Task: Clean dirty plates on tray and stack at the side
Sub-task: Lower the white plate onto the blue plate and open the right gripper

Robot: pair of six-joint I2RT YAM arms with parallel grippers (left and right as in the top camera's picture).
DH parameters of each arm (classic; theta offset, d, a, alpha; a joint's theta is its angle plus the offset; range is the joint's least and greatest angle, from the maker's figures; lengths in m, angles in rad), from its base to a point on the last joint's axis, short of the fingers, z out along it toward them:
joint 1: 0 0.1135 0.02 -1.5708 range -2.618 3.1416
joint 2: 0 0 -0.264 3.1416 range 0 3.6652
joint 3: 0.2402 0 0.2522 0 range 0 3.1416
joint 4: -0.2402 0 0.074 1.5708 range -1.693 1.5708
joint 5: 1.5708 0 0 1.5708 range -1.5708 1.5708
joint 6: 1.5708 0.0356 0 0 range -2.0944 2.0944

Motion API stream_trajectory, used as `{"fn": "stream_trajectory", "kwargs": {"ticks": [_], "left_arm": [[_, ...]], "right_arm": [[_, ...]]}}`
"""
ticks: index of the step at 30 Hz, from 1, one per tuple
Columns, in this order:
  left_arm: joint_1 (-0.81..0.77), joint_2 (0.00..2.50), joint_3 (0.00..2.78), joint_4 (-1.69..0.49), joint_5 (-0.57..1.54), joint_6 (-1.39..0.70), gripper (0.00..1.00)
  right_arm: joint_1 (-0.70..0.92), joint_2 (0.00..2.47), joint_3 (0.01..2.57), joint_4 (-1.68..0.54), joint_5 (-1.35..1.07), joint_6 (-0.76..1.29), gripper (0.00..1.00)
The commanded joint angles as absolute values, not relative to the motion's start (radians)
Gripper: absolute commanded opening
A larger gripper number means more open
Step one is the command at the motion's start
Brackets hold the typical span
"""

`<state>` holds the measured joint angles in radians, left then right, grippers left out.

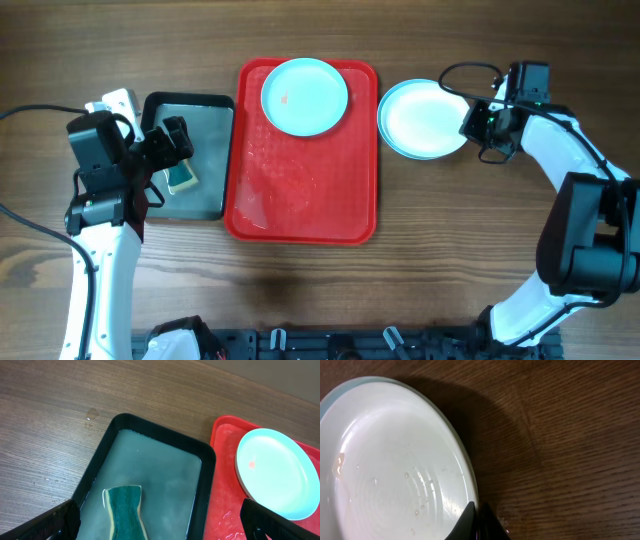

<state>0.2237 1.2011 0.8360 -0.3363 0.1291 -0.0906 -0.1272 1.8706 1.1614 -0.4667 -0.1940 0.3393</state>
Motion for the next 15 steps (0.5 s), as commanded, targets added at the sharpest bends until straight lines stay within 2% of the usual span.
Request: {"fn": "stream_trajectory", "kwargs": {"ticks": [1,3,5,7,8,10,15], "left_arm": [[0.227,1.205,0.841,-0.333,0.141,-0.089,1.00],[0.227,1.205,0.841,-0.333,0.141,-0.090,1.00],[0.226,1.205,0.841,-0.333,0.141,-0.089,1.00],[0.227,1.205,0.841,-0.333,0.141,-0.089,1.00],[0.226,1.205,0.841,-0.333,0.141,-0.089,1.00],[0.226,1.205,0.841,-0.334,0.141,-0.090,1.00],[0.227,1.205,0.841,-0.334,0.141,-0.090,1.00]], "right_arm": [[-0.121,1.862,1.153,-0.456,-0.258,0.340,0.05],[-0.121,1.862,1.153,-0.456,-0.272,0.341,0.08],[-0.117,1.862,1.153,-0.466,-0.270,0.339,0.22],[-0.114,1.862,1.153,-0.479,-0.271,0.313,0.33],[-0.115,1.861,1.154,-0.485,-0.270,0.305,0.36],[-0.115,1.860,1.163,-0.500,-0.271,0.287,0.39],[-0.107,1.860,1.302,-0.677,-0.305,0.225,0.38]]}}
